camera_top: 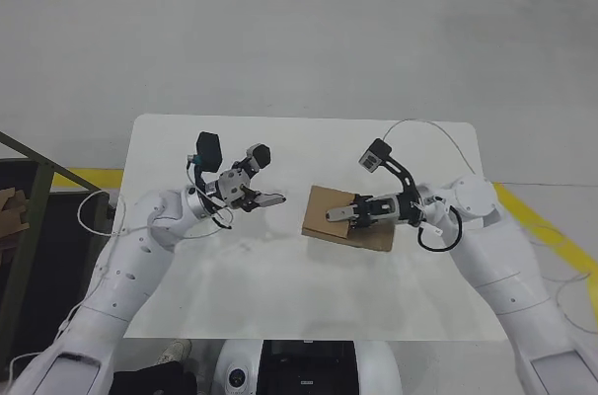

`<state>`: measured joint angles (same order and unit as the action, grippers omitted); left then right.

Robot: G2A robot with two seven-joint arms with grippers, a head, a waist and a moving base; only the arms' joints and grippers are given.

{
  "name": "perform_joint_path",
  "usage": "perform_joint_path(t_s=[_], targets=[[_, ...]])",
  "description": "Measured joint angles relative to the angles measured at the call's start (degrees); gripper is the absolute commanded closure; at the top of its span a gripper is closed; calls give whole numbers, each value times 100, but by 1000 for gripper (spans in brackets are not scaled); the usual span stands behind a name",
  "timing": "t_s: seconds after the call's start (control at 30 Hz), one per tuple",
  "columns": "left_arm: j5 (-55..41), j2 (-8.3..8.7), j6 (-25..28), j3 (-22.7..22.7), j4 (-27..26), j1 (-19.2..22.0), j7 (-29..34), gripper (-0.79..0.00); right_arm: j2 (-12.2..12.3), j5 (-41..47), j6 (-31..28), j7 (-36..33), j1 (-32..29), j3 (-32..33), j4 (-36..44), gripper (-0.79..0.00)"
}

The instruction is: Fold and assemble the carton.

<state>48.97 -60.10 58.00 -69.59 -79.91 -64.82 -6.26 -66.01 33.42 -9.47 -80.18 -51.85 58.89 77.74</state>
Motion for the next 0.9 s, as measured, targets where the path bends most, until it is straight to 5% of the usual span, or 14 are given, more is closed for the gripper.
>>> perform_joint_path(t_s=[0.17, 0.4, 0.9], targets=[[713, 123, 0, -159, -380, -195, -322, -785, -15, -378, 198, -207, 142, -243, -100, 0], [1974, 361, 0, -1, -540, -439, -1122, -785, -144, -683, -300, 39, 161, -735, -566, 0], [4097, 1025, 0, 378, -265, -652, -3094, -785, -809, -287, -1095, 103, 798, -1972, -2515, 0]])
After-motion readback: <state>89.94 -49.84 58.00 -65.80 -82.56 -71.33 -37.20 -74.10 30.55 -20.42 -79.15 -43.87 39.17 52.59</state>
